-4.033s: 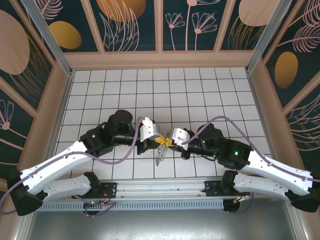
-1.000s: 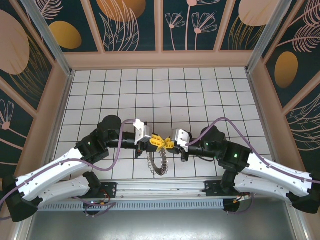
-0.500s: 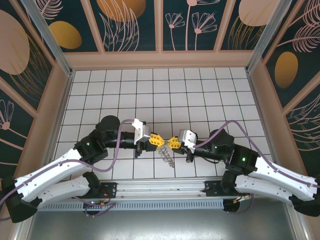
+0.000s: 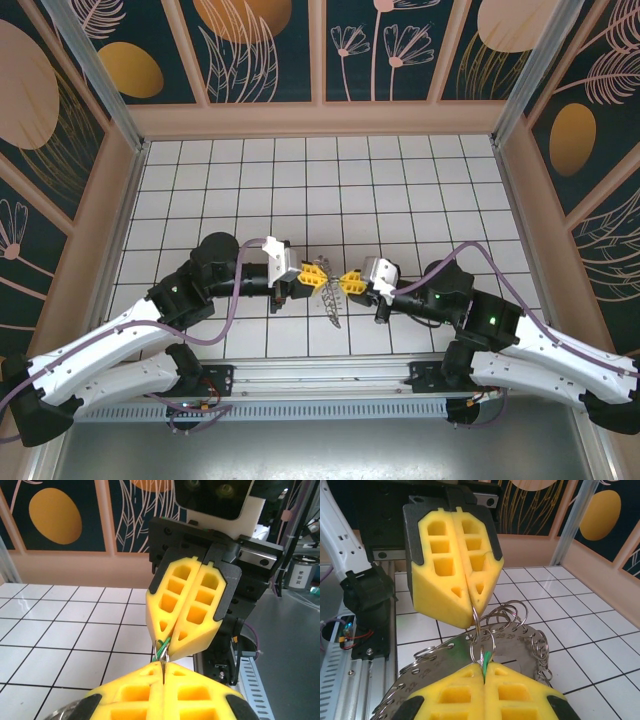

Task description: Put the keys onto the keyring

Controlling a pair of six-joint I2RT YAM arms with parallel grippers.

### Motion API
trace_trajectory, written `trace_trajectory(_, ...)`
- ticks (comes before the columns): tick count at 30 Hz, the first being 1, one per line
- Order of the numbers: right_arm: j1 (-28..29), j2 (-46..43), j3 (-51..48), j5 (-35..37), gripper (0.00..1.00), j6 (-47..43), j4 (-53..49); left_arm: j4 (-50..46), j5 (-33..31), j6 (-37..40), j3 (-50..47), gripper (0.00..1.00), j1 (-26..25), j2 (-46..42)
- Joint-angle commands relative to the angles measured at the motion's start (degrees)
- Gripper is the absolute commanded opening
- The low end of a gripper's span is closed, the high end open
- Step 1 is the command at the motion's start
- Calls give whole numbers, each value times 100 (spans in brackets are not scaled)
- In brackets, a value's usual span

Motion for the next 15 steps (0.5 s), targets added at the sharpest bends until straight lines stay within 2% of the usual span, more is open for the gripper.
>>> trace_trajectory(1,3,-58,77,622,0,111,118,69,-241,63,-153,0,8,-14)
trace_trajectory(5,3,87,134,1244,0,163,88,375,-441,-178,-309,3,11,60)
trace_trajectory(10,-56,467,263,1668,0,271,-108,637,-885,-535,-481,36,10,92)
trace_trajectory(13,-245,764,392,1609,0,377,-269,761,-1478,-806,-622,47,15,53)
trace_trajectory(15,-546,1006,506,1436,0,490,-391,884,-1848,-998,-787,51,16,0)
